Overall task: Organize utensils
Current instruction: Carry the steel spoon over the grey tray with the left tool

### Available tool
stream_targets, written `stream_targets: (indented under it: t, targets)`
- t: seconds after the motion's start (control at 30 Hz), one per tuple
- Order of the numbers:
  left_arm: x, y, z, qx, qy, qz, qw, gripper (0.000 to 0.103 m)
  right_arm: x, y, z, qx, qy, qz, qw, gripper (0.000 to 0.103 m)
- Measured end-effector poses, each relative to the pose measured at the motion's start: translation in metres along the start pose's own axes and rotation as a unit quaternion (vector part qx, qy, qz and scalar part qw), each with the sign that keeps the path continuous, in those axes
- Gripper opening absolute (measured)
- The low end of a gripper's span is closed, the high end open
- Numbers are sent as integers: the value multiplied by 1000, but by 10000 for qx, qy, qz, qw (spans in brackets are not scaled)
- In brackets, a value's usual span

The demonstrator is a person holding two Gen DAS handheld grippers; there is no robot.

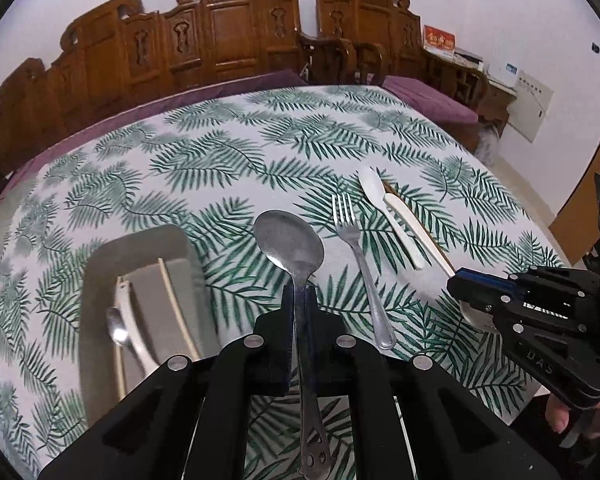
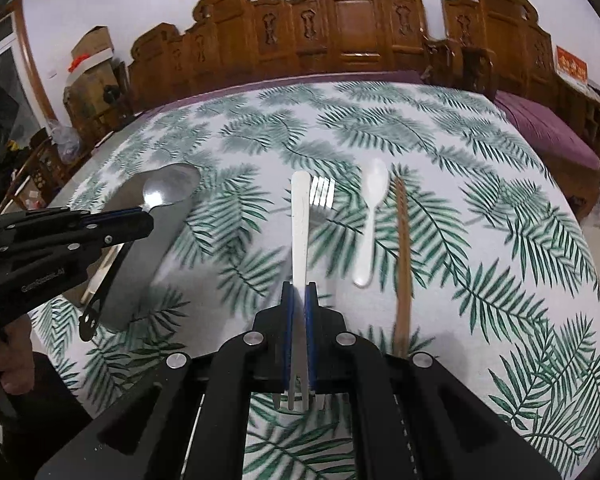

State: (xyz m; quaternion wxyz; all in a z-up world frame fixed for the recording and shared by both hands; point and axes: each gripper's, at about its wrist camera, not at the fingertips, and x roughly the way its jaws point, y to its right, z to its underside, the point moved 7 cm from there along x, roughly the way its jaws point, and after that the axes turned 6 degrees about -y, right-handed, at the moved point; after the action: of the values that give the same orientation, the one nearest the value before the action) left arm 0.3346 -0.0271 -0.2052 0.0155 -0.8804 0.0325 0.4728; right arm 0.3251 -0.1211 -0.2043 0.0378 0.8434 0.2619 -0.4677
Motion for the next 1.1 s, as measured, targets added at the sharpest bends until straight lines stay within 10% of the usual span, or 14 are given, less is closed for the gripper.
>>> stream_targets:
  t: [0.53, 1.1]
  targets:
    - [-36, -79, -8, -486, 296, -191, 9982, 5, -29, -58, -37, -456, 264, -129, 9985, 7]
    - [27, -125, 20, -764, -447, -318, 9956, 5, -12, -88, -28, -711, 39, -171, 9973, 7]
